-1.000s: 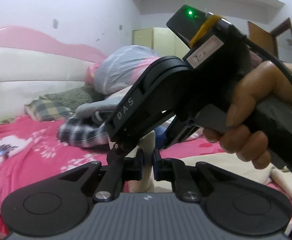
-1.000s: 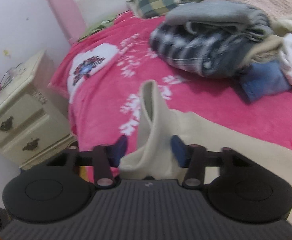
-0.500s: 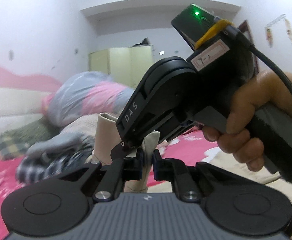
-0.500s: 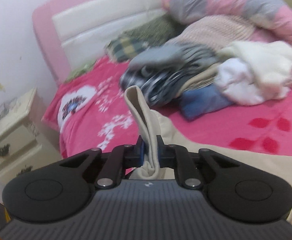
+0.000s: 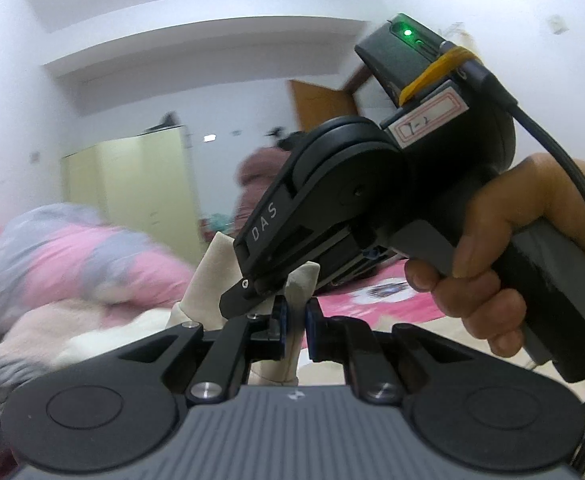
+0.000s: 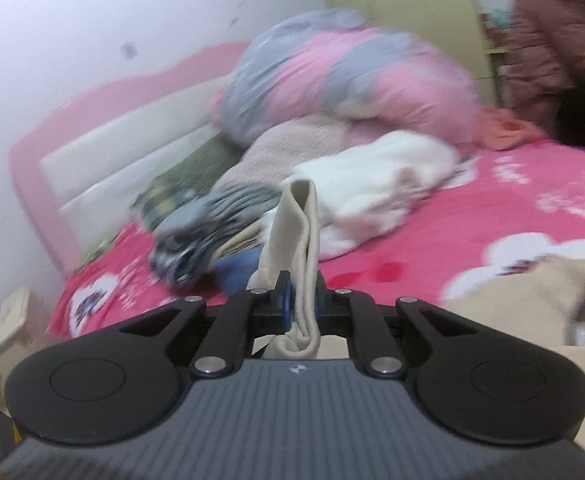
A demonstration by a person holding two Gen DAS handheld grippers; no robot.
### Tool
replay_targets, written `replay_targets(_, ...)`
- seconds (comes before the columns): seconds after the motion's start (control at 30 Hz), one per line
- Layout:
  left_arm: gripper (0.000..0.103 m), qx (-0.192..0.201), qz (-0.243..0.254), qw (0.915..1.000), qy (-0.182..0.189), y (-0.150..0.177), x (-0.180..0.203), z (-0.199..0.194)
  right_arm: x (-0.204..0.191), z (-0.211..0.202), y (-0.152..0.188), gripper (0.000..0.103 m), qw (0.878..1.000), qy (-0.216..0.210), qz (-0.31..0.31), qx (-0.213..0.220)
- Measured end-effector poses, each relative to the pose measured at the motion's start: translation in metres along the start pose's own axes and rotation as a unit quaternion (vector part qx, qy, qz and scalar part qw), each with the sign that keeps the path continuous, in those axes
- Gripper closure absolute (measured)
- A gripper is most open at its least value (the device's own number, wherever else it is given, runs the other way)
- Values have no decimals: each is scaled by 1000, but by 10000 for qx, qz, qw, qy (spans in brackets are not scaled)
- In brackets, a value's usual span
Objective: Fold clothes
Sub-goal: 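Grasp the sleeve cuff with the right gripper, then lift the held sleeve and fold it across the hoodie front with the right gripper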
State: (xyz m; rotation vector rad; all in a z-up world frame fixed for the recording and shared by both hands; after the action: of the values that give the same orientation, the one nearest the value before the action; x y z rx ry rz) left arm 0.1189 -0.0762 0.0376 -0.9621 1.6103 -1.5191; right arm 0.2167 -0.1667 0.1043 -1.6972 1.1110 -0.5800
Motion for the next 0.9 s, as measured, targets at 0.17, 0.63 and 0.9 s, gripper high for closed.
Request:
replay_targets(0.17,92,-108,245,9974,665,9,63,43,74,-53,21,96,9975,582,378,137)
replay_targets(0.63,39,-1160,618,9868,948,70,129,98,207,-115,112,97,9793,1217,1606,204)
replay_targets(0.9,31,-1685,470,9841,313,84,72,61,252,-131,144,97,9676,1401,2089,220)
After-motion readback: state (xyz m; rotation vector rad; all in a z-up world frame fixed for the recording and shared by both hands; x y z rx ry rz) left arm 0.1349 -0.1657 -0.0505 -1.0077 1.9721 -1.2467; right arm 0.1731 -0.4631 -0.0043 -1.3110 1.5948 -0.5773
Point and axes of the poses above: each gripper's, at about its wrist camera, not at the fingertips, and z roughly the way its jaws point, x to its right, y to its underside, the point moved 3 cm from there along z, roughly the way its jaws point, and after that the axes turned 14 degrees about -z, right-handed, at the moved point
